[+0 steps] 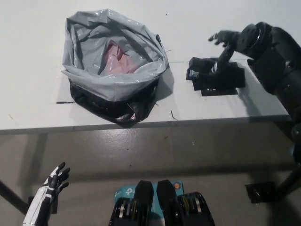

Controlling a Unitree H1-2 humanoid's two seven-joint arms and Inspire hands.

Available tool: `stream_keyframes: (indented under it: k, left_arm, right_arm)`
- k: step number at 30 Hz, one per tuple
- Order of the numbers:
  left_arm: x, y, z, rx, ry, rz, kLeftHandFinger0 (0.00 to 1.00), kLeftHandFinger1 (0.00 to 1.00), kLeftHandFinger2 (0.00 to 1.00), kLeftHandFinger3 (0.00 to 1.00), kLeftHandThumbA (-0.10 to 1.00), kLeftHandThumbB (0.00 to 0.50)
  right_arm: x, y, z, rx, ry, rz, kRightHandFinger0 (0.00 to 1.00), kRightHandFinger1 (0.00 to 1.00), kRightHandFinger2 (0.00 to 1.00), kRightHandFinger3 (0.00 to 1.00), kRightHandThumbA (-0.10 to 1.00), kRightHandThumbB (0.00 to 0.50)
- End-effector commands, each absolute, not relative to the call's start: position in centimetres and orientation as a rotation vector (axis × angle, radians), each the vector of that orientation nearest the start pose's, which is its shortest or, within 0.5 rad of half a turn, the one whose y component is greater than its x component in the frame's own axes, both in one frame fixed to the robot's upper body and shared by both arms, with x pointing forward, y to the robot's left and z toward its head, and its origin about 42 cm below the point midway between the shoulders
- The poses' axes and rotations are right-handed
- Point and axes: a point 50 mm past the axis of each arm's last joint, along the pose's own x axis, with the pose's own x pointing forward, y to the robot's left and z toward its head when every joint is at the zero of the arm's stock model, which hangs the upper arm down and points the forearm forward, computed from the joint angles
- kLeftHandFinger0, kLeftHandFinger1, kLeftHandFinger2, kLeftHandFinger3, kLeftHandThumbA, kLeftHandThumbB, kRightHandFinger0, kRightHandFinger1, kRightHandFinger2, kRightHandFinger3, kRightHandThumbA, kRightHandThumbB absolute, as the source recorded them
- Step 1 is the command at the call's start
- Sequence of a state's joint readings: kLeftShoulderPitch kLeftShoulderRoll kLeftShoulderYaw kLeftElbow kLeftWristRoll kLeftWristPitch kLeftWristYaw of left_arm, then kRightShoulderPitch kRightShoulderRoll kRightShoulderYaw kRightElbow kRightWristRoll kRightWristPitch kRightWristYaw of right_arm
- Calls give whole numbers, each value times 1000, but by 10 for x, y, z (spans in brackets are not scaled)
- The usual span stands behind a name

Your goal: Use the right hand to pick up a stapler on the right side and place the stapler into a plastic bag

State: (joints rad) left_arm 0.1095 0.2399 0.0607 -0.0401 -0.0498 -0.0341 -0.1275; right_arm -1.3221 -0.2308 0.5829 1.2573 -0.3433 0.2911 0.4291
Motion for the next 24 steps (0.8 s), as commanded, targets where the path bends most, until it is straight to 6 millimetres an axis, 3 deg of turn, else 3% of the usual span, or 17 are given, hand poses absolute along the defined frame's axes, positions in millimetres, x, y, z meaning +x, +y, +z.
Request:
stream_keyframes:
  k: [1,4,8,17,24]
  left_arm:
    - [244,305,104,245,-23,-90,1000,1000,1000,1000,1000,62]
    - [244,305,105,246,-23,-91,1000,1000,1000,1000,1000,53]
    - [245,305,105,249,-25,-98,1000,1000,1000,1000,1000,47]
    - [245,299,108,256,-34,-112,1000,1000,1000,1000,1000,48]
    - [248,298,110,258,-37,-124,1000,1000,1000,1000,1000,51]
  right_arm:
    - [596,-172,328,-1141,362,387,1000,1000,1000,1000,783,498]
    - [594,-172,314,-1164,400,395,1000,1000,1000,1000,802,471]
    - [591,-175,297,-1176,420,399,1000,1000,1000,1000,798,500]
    - [583,-168,268,-1209,436,435,1000,1000,1000,1000,874,500]
    - [579,-161,255,-1169,415,428,1000,1000,1000,1000,808,494]
